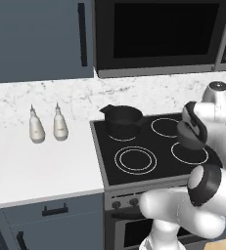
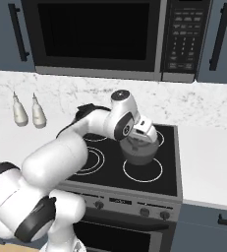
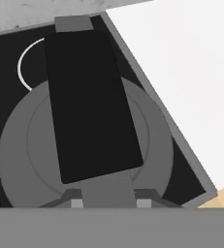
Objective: Pick the kettle from the counter and place it on a stove burner. Then turn the burner on.
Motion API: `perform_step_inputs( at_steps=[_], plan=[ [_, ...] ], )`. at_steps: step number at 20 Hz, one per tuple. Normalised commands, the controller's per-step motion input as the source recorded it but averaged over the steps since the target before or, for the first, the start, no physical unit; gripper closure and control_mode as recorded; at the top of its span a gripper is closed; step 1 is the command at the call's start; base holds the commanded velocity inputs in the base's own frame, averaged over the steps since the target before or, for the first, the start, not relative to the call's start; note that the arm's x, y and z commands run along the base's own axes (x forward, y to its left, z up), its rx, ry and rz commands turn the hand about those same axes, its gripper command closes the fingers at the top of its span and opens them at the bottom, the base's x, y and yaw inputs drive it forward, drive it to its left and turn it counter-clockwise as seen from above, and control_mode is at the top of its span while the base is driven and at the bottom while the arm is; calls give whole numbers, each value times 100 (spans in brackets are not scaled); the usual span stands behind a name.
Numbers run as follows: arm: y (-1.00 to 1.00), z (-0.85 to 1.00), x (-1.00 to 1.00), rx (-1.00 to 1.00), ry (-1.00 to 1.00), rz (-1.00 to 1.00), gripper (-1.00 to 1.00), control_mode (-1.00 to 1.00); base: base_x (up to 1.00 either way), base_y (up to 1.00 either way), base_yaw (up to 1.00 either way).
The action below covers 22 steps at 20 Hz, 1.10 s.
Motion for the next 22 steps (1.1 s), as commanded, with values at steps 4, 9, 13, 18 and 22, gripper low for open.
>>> perform_step_inputs(
  at_steps=[4,9,13,18,22],
  plan=[
    [-27,-34,48,0,0,0,100,-100,0,0,0],
    [-1,-41,34,0,7,0,100,-100,0,0,0],
    [-1,-43,15,0,9,0,100,-100,0,0,0],
    [-6,-40,2,0,2,0,100,-100,0,0,0],
    [-8,-36,0,0,0,0,100,-100,0,0,0]
  ],
)
